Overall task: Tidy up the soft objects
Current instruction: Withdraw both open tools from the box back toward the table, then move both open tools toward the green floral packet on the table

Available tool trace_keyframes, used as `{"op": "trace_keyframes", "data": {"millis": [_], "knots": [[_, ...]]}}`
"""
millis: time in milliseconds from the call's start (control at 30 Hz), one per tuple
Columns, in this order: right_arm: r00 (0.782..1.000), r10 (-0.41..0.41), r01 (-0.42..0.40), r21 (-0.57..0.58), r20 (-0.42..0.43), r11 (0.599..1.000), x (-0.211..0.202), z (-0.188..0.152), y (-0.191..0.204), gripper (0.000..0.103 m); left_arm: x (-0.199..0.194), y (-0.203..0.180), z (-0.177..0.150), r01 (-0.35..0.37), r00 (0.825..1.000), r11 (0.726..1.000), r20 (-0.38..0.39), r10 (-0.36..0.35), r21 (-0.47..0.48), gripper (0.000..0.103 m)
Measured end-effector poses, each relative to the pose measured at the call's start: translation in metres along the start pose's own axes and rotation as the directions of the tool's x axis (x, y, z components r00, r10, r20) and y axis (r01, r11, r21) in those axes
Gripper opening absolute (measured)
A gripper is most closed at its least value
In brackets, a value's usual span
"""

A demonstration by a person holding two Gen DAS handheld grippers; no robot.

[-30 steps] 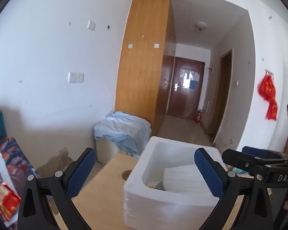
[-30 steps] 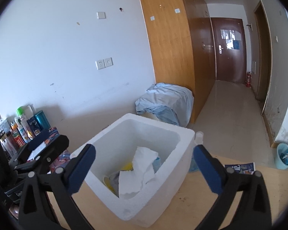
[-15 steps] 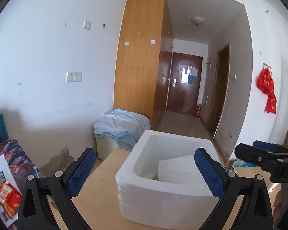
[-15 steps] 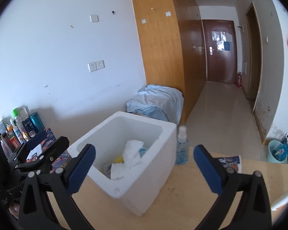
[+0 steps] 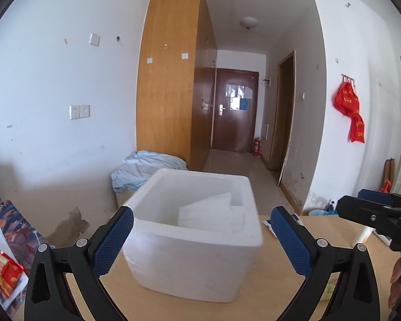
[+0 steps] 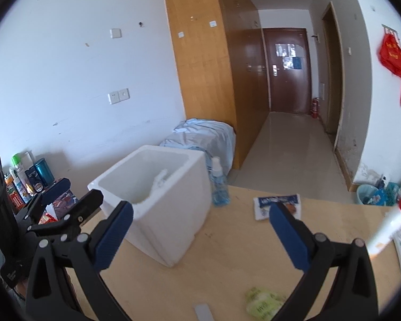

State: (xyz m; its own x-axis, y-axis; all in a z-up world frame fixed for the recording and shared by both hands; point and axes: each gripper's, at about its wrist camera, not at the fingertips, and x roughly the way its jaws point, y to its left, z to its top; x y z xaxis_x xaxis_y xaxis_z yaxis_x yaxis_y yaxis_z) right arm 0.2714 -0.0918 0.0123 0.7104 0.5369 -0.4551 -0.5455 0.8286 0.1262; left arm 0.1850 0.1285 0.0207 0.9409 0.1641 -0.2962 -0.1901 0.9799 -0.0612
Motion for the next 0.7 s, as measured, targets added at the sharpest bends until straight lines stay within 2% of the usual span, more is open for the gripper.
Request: {"op": "trace_keyframes", "data": {"millis": [200,433,700], "knots": [[1.000,-0.017,0.017,0.006,0.012,1.000,-0.019,-0.013,-0.009,0.103,-0.007,-0.020,-0.003,-0.001,1.000,1.000,0.004,0.001,0.023,0.102],[1.000,-0.002,0.002,0.002,0.009,1.000,-0.028,-0.030,-0.019,0.103,-0.016,-0.034,-0.014,0.002,1.000,1.000,0.009,-0.002,0.014,0.102],[1.000,0.009,-0.009,0.017,0.007,1.000,-0.038,-0.051,-0.029,0.103,-0.020,-0.047,-0.028,0.048,0.999,0.998,-0.013,-0.047,0.029,0.102]]}}
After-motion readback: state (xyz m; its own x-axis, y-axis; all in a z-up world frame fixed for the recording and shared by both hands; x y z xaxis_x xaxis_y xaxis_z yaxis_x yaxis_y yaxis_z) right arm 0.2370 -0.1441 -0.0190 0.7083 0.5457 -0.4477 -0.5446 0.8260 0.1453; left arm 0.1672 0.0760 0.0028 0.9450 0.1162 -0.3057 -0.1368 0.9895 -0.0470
